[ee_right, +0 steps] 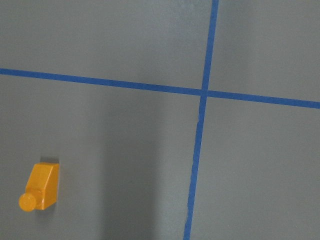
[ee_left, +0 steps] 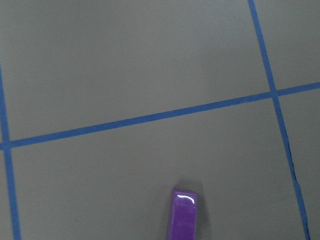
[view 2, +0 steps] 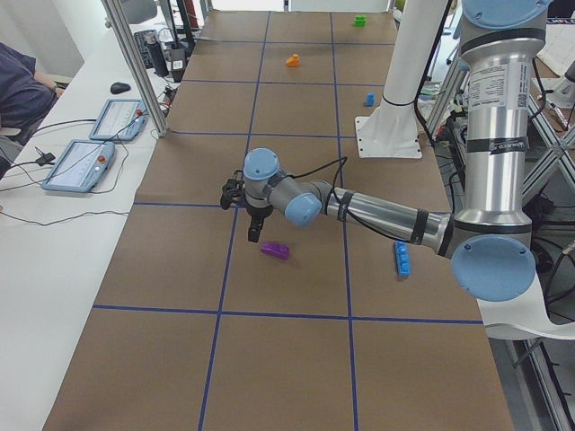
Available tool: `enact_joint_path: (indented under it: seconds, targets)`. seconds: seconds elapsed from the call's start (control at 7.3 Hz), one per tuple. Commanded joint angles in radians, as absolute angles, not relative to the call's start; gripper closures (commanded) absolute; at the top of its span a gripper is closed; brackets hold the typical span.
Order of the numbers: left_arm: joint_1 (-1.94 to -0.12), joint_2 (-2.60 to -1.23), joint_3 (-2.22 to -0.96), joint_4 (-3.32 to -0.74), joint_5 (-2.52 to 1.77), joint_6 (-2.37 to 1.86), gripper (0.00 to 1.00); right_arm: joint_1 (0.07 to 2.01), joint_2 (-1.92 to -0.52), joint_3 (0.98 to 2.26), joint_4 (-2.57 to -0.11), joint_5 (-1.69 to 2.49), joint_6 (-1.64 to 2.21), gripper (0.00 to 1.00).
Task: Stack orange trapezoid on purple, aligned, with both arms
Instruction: 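Lower the left gripper onto the purple block and close it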
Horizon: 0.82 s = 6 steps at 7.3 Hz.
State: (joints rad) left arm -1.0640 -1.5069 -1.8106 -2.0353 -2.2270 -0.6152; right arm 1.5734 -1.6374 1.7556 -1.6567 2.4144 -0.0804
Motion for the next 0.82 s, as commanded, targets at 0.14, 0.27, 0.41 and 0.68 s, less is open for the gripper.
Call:
enact_joint_path:
  seconds: [0.14, 0.27, 0.41, 0.68]
  targets:
    - [-0.942, -1.508, -1.749, -2.06, -2.191, -0.64, 0.0, 1.566, -1.637, 1.755, -1.657, 2.418, -0.078, 0.0]
    - [-0.939, -1.512, -1.729, -2.062, -2.184, -0.634, 0.0, 1.559, -1.637, 1.755, -1.657, 2.418, -0.078, 0.0]
    - [-0.936, -1.513, -1.714, -2.062, -2.146, -0.63, 0.0, 1.555, -1.637, 1.755, -1.657, 2.418, -0.078, 0.0]
    - [-0.922, -1.529, -1.669, -2.065, -2.141, -0.623, 0.0, 1.551, -1.637, 1.755, -1.658, 2.419, -0.078, 0.0]
